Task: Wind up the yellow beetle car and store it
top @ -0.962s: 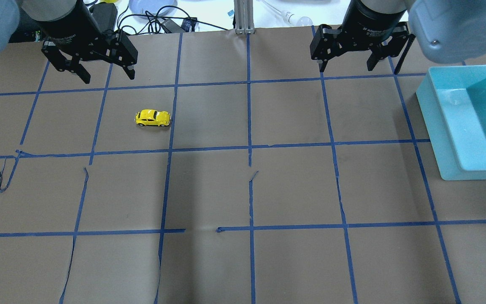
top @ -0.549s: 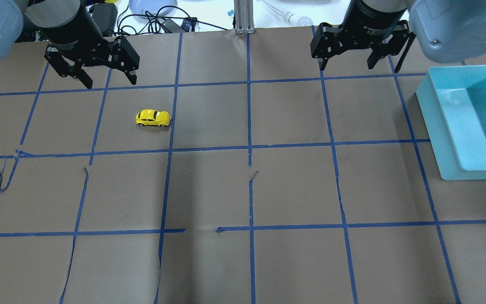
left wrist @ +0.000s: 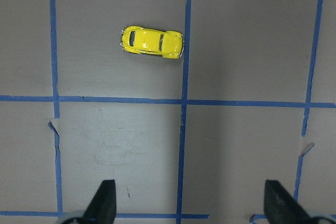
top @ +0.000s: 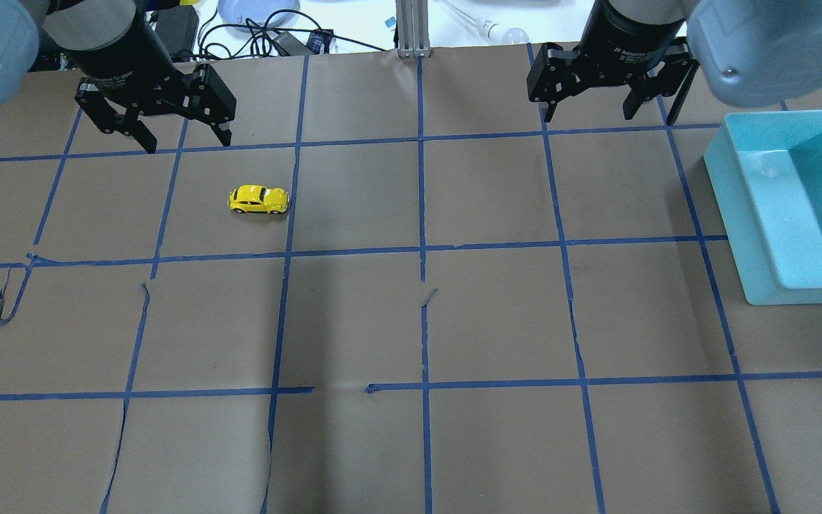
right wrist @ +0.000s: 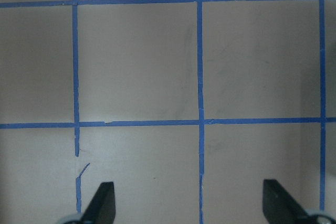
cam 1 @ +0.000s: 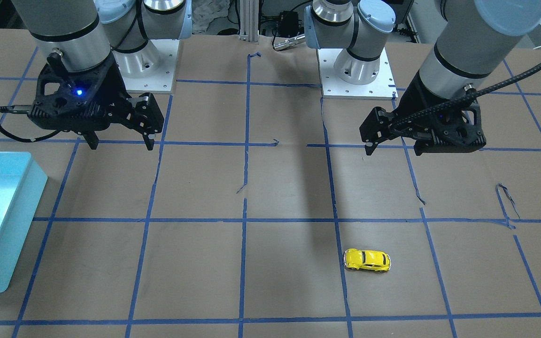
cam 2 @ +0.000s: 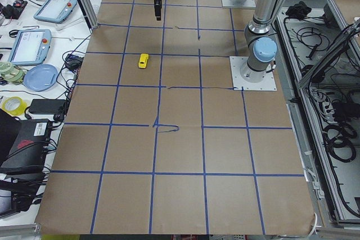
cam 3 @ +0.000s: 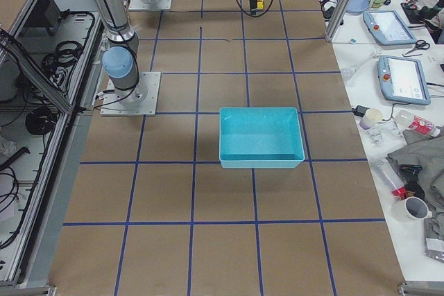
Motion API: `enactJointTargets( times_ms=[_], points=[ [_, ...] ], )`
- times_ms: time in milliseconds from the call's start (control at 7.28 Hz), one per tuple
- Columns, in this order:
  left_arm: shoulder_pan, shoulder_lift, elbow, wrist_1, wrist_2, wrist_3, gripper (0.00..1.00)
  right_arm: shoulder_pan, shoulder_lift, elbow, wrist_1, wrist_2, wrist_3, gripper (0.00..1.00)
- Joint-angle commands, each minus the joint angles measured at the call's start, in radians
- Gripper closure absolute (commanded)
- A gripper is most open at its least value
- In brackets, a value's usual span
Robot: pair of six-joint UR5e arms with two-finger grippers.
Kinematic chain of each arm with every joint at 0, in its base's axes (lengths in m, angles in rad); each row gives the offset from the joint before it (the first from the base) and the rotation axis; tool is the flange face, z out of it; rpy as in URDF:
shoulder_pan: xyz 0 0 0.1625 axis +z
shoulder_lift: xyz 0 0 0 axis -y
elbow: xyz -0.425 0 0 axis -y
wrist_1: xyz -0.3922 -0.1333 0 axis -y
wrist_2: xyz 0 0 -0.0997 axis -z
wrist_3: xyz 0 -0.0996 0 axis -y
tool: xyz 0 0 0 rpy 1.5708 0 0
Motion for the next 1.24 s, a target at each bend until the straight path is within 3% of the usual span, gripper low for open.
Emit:
enactJointTargets(
  times_ms=[0,1099],
  points=[
    [-0.003,0.003,-0.004,-0.008,0.005,0.001,0.00,0.001,0.016,0.007,0.001,0.006,0.004,0.00],
    [-0.003,0.006,-0.032,-0.009,0.008,-0.001,0.00,-0.008,0.008,-0.025,0.055,0.002,-0.048,0.00]
  ],
)
